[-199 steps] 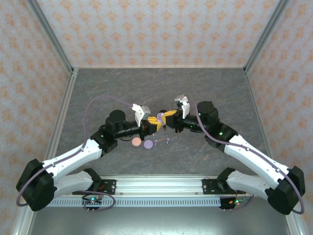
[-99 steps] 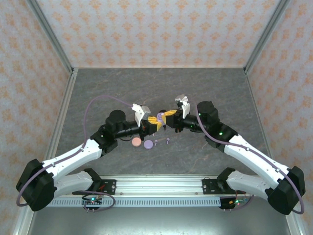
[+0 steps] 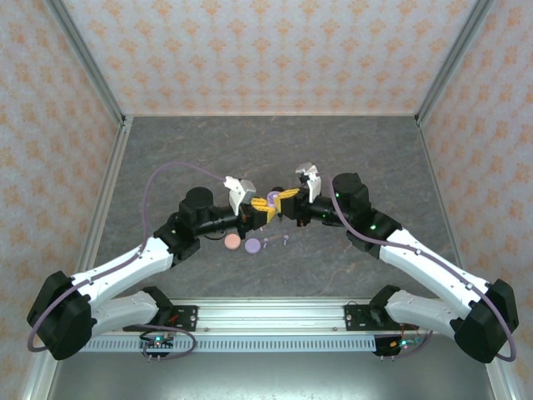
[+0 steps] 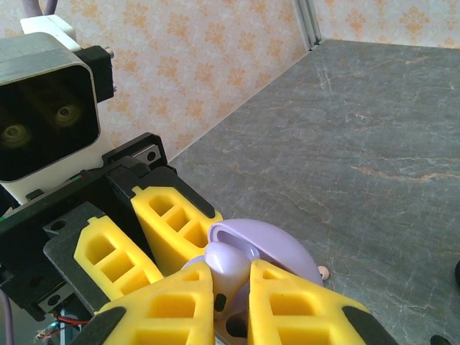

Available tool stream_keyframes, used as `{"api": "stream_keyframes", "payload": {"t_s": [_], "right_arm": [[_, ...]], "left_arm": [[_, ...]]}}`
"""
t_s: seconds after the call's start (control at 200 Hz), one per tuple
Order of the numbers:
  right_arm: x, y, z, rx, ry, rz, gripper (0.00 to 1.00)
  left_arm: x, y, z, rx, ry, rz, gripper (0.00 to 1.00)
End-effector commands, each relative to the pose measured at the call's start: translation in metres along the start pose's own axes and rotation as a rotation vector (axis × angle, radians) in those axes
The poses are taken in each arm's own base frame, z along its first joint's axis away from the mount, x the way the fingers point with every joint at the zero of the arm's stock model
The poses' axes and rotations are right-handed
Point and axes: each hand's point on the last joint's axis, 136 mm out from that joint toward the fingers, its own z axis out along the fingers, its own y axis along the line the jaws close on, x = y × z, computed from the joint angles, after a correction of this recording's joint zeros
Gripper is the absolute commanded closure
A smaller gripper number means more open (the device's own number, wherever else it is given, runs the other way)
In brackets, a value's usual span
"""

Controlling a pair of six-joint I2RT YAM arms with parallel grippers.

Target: Insert wireless bluetooth earbuds into charging case

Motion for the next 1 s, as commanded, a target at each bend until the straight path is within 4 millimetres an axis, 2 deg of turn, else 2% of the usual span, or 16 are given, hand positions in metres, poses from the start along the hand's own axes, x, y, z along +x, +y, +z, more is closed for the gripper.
{"api": "stream_keyframes", "payload": {"t_s": [0.0, 0.095, 0.25, 0.4, 0.616, 0.786, 0.896, 0.996], "right_arm": [[0.006, 0.007, 0.002, -0.044, 0.015, 0.007, 0.86], [0.007, 0.008, 0.001, -0.050, 0.023, 0.015, 0.85], [0.001, 0.013, 0.000, -0.062, 0.024, 0.034, 0.77], [-0.015, 0.023, -0.006, -0.081, 0.015, 0.037, 0.64], [-0.038, 0.029, -0.017, -0.052, -0.001, 0.058, 0.54], [-0.054, 0.008, -0.032, 0.097, -0.021, 0.130, 0.52], [-0.050, -0.025, -0.044, 0.244, -0.003, 0.220, 0.51], [-0.034, -0.062, -0.055, 0.380, 0.030, 0.327, 0.51]], "left_arm": [[-0.034, -0.016, -0.006, 0.038, -0.098, 0.053, 1.00], [-0.034, -0.015, -0.007, 0.034, -0.104, 0.055, 1.00], [-0.035, -0.016, -0.008, 0.033, -0.109, 0.061, 1.00], [-0.033, -0.016, -0.010, 0.026, -0.113, 0.070, 1.00], [-0.030, -0.013, -0.012, 0.011, -0.117, 0.085, 1.00], [-0.026, -0.009, -0.015, -0.019, -0.109, 0.105, 1.00], [-0.023, -0.008, -0.018, -0.036, -0.098, 0.117, 1.00], [-0.020, -0.008, -0.021, -0.043, -0.094, 0.127, 1.00]]}}
